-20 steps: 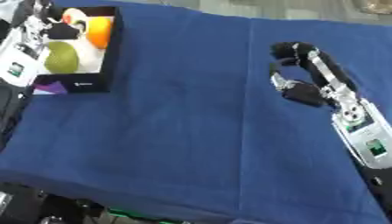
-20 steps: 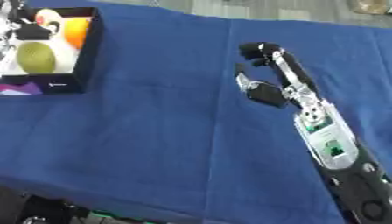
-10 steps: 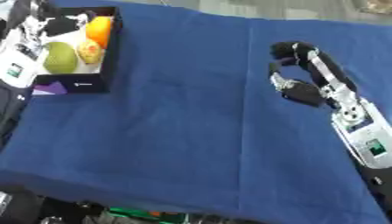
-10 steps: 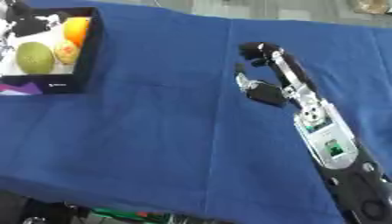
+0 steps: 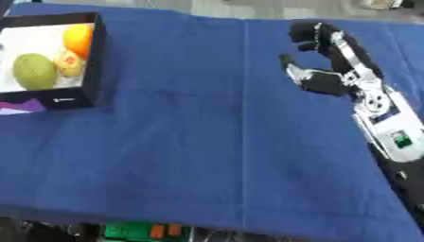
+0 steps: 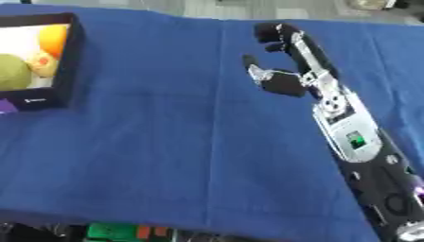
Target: Pick up the objects with one hand, pass them to the other hand, and then place them into the box on the other side of the table.
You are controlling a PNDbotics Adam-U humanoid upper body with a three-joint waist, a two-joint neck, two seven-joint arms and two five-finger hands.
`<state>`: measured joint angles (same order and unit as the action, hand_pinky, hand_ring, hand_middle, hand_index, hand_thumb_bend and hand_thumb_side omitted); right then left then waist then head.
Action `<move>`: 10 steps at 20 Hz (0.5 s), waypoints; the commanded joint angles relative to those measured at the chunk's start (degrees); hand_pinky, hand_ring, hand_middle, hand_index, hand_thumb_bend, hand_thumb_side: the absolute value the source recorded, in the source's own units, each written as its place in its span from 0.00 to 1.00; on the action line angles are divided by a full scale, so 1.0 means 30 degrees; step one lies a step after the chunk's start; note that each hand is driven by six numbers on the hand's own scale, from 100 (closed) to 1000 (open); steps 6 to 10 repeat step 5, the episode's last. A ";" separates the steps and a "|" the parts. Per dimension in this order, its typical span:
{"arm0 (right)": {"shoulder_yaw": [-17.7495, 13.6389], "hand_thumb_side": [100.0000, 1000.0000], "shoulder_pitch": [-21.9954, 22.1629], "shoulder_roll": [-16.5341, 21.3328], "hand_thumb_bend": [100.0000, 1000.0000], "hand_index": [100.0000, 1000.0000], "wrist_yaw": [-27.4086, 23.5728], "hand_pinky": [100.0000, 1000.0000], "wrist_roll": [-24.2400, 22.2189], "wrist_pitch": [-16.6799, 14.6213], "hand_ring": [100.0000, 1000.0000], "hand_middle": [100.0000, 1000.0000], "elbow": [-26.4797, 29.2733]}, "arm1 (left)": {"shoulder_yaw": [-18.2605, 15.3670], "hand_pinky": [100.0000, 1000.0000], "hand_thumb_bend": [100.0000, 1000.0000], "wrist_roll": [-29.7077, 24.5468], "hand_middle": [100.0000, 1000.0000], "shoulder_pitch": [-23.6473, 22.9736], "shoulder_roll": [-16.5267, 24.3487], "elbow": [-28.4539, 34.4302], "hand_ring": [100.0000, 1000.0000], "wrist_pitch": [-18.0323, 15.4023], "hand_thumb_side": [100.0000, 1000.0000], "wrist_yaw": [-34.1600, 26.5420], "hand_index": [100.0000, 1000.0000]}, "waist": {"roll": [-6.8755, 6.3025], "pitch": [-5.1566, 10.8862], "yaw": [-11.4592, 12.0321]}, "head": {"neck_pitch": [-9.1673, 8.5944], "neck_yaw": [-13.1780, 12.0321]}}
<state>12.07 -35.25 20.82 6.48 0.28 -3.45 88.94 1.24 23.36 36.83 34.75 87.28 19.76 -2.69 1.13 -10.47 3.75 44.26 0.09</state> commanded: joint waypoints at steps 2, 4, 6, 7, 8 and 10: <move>-0.1080 0.01 -0.0010 0.1307 0.43 0.77 -0.1105 0.75 0.0935 0.0641 0.78 0.71 0.1496 | -0.0247 0.71 0.34 0.0729 0.78 -0.0507 0.0628 0.2354 0.72 -0.0581 0.61 -0.1741 0.70 | -0.0037 0.0591 -0.0128 | -0.0049 0.0695; -0.1518 0.02 0.0209 0.1708 0.41 0.77 -0.1602 0.75 0.1409 0.0923 0.79 0.72 0.1971 | -0.0373 0.71 0.36 0.0910 0.78 -0.0981 0.0481 0.3052 0.72 -0.0813 0.61 -0.2191 0.70 | -0.0058 0.0652 -0.0189 | -0.0049 0.1033; -0.1705 0.02 0.0328 0.1913 0.40 0.77 -0.1834 0.75 0.1631 0.1052 0.79 0.72 0.2192 | -0.0438 0.72 0.36 0.1049 0.77 -0.1231 0.0406 0.3371 0.72 -0.0963 0.62 -0.2357 0.70 | -0.0081 0.0668 -0.0221 | -0.0049 0.1179; -0.1705 0.02 0.0328 0.1913 0.40 0.77 -0.1834 0.75 0.1631 0.1052 0.79 0.72 0.2192 | -0.0438 0.72 0.36 0.1049 0.77 -0.1231 0.0406 0.3371 0.72 -0.0963 0.62 -0.2357 0.70 | -0.0081 0.0668 -0.0221 | -0.0049 0.1179; -0.1705 0.02 0.0328 0.1913 0.40 0.77 -0.1834 0.75 0.1631 0.1052 0.79 0.72 0.2192 | -0.0438 0.72 0.36 0.1049 0.77 -0.1231 0.0406 0.3371 0.72 -0.0963 0.62 -0.2357 0.70 | -0.0081 0.0668 -0.0221 | -0.0049 0.1179; -0.1705 0.02 0.0328 0.1913 0.40 0.77 -0.1834 0.75 0.1631 0.1052 0.79 0.72 0.2192 | -0.0438 0.72 0.36 0.1049 0.77 -0.1231 0.0406 0.3371 0.72 -0.0963 0.62 -0.2357 0.70 | -0.0081 0.0668 -0.0221 | -0.0049 0.1179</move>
